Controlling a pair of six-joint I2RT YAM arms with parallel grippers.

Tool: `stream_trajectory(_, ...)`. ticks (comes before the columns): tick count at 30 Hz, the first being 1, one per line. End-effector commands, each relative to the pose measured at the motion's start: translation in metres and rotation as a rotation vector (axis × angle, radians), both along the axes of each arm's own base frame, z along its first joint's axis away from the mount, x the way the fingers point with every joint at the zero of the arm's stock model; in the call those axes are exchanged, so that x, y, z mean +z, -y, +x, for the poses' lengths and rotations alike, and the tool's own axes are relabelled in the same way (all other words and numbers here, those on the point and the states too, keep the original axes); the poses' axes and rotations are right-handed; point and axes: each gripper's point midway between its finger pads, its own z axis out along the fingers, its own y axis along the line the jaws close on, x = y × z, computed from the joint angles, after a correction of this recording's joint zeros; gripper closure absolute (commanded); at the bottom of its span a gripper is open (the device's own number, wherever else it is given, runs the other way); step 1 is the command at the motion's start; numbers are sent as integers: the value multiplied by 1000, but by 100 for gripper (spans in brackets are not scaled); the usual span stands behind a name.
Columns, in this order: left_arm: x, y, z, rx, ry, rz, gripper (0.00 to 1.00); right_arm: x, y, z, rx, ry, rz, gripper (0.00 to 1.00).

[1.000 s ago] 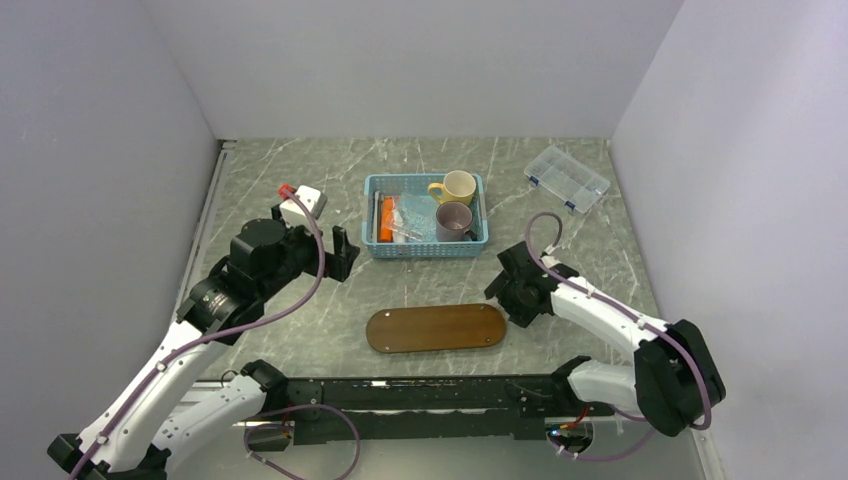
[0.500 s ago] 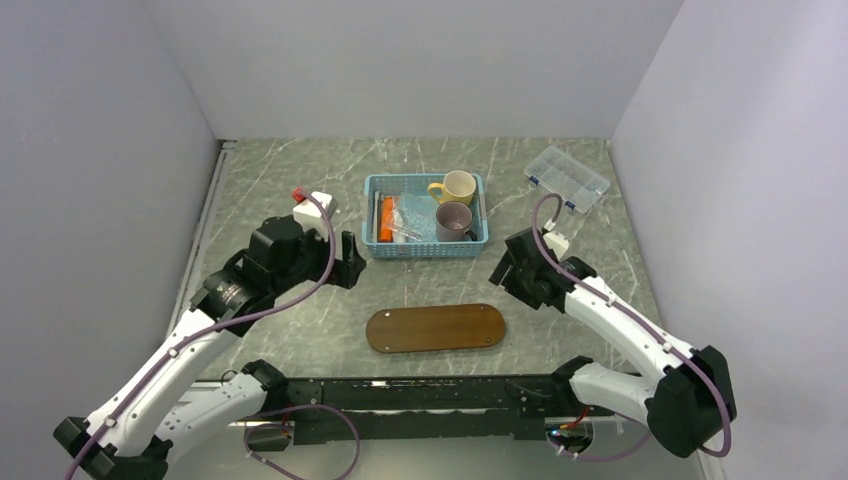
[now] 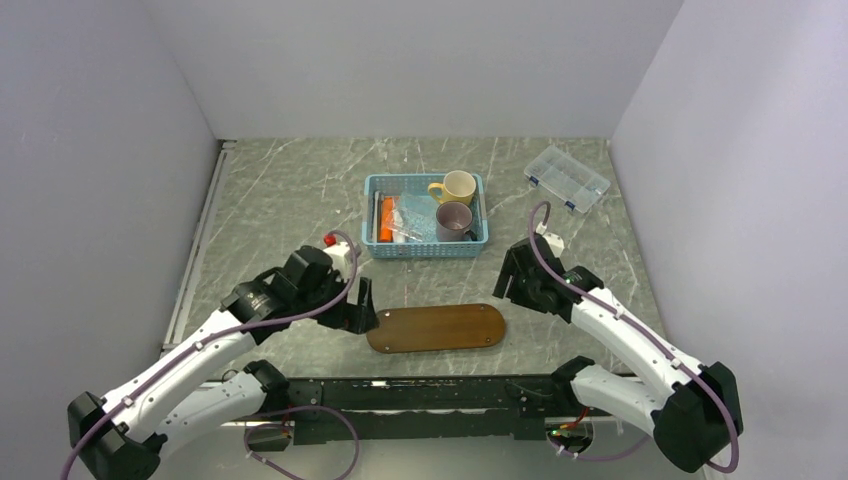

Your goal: Prepare toiletry sets of a toothbrush and toothpaste on the tray

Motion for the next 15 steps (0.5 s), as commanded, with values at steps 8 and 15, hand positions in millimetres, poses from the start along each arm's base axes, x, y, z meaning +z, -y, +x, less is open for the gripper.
stream_trajectory(8,-53,12,-42,118,-159,55,1,-2,3,-2,46,28,-20,29)
stream_trajectory(15,-73,21,-47,143,-170,173,1,-12,3,-6,35,-1,-17,29)
